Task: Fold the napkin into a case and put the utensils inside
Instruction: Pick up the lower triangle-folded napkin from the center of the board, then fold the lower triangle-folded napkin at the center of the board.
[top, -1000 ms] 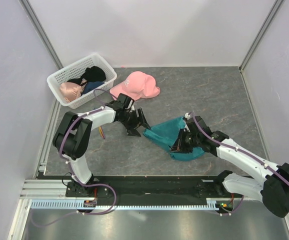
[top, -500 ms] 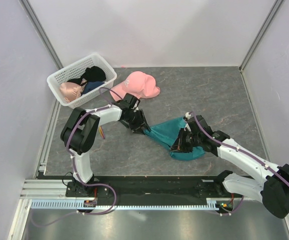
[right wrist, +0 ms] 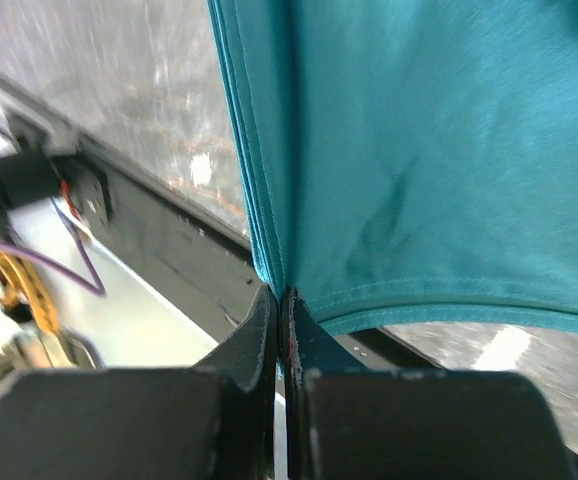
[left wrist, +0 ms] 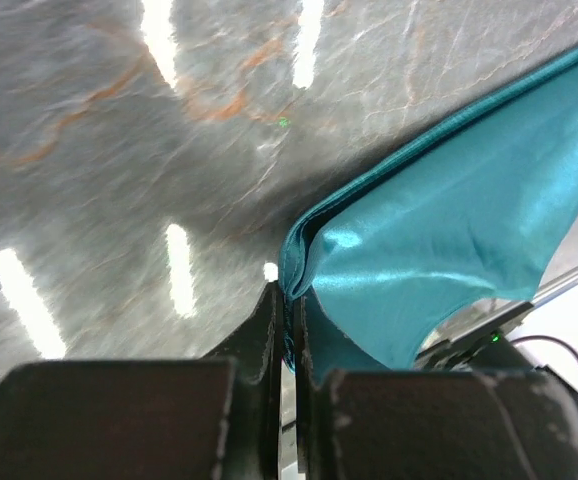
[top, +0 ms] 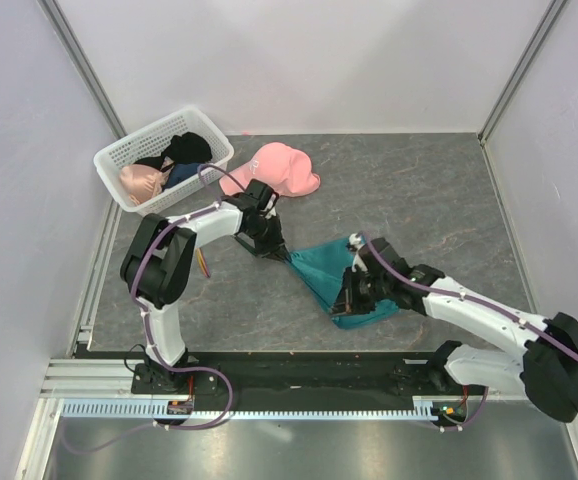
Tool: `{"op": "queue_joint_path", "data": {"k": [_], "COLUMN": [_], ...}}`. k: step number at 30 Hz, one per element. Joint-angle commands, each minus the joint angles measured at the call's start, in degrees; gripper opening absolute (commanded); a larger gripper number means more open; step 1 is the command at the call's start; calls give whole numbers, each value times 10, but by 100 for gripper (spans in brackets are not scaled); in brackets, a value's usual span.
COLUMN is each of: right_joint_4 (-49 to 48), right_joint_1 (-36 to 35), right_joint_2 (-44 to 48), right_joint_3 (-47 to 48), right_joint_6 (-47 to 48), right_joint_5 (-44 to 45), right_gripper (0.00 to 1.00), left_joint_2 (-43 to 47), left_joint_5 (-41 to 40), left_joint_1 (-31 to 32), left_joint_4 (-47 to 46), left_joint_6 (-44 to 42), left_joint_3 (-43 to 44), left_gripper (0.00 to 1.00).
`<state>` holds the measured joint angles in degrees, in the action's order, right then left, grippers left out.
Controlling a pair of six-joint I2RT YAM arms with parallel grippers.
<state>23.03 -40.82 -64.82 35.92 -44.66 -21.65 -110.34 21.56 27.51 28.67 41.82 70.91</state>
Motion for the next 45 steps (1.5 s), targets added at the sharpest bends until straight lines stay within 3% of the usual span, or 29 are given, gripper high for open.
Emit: {"op": "queue_joint_path", "data": {"k": [1, 5, 10, 13, 17, 21, 30, 45], "right_joint_4": [-57, -163, -259, -306, -338, -314, -208, -94], "right_joint_1": [-75, -113, -111, -91, 2, 31, 47, 55], "right_joint_2": [-43, -84, -89, -59, 1, 15, 17, 1], "right_joint_3": [4, -9, -40, -94, -178, -226, -237, -188], "right_joint_6": [-20, -71, -112, -139, -178, -155, -75, -4], "right_joint_5": [-8, -45, -81, -112, -168, -202, -193, -159], "right_gripper": [0, 0, 0, 0, 0, 0, 0, 2], "left_joint_2": [56, 73, 72, 34, -43, -106, -153, -217], "left_joint_5": [-61, -110, -185, -271, -350, -376, -427, -373], "left_joint_1": [-35, -37, -20, 25, 78, 111, 151, 179], "left_joint_4": [52, 120, 148, 198, 285, 345, 396, 384], "left_joint_6": [-75, -91, -28, 38, 96, 135, 180, 219], "left_joint_3": [28, 43, 62, 120, 226, 321, 415, 505], "left_gripper": [2, 2, 2, 2, 2, 2, 2, 2]}}
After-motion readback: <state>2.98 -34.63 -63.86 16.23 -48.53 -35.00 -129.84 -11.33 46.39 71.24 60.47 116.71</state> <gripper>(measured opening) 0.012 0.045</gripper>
